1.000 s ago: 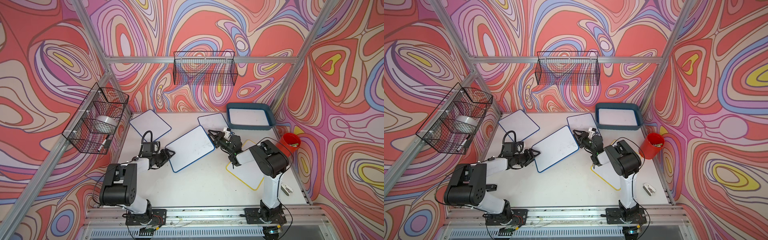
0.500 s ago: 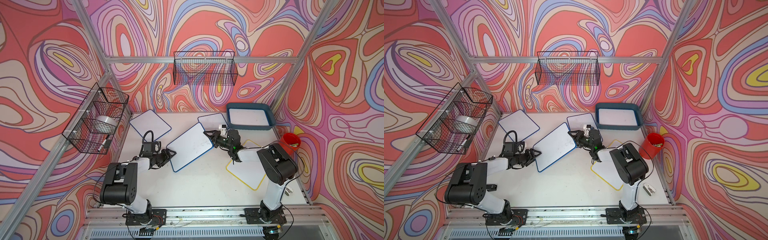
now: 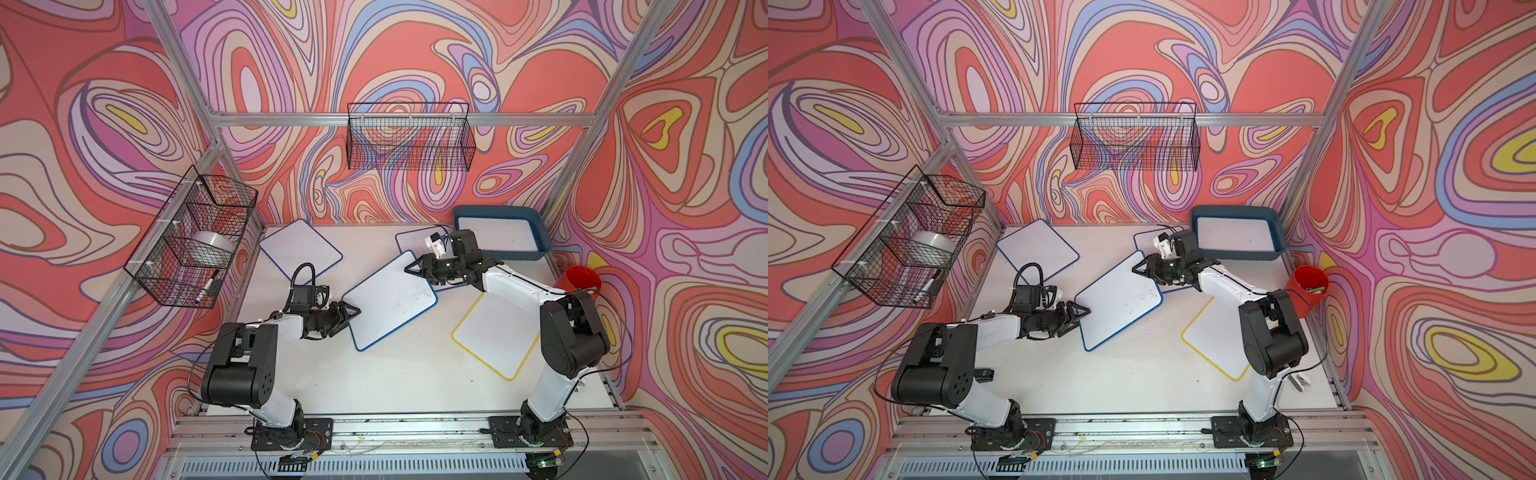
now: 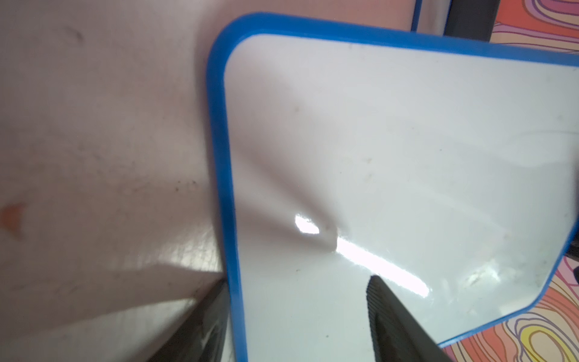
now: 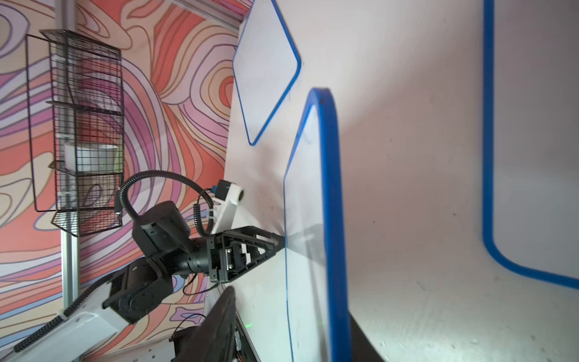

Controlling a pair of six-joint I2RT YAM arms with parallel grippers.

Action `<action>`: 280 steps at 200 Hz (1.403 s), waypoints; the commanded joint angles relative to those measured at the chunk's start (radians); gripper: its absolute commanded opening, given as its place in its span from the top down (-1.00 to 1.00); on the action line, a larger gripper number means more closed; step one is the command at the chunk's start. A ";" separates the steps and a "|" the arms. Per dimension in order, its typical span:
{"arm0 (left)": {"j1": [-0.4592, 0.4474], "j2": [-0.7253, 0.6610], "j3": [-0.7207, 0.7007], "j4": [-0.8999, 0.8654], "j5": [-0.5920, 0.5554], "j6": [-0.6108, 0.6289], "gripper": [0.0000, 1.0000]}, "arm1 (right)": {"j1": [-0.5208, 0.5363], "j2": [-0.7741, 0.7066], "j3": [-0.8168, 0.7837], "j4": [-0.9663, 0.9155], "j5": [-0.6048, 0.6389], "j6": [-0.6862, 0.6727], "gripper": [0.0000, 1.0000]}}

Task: Put the whiteboard into the storage box
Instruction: Pick up the whiteboard at the center of the board.

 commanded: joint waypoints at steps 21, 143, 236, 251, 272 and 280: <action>-0.012 0.010 -0.001 -0.146 -0.025 0.024 -0.33 | -0.007 -0.021 0.067 -0.210 -0.096 -0.157 0.09; -0.009 -0.019 0.003 -0.130 -0.024 0.021 -0.33 | -0.062 -0.072 0.058 -0.309 -0.126 -0.233 0.82; 0.045 -0.079 -0.031 -0.043 0.092 -0.030 -0.34 | -0.203 -0.135 -0.091 -0.018 -0.304 -0.032 1.00; 0.045 -0.091 -0.049 0.027 0.129 -0.074 -0.34 | -0.222 -0.147 -0.111 0.041 -0.348 -0.002 1.00; 0.045 -0.123 -0.072 0.118 0.185 -0.129 -0.34 | -0.240 -0.150 -0.115 0.060 -0.378 0.000 1.00; 0.045 -0.134 -0.072 0.145 0.206 -0.148 -0.34 | -0.246 -0.151 -0.117 0.067 -0.390 0.000 1.00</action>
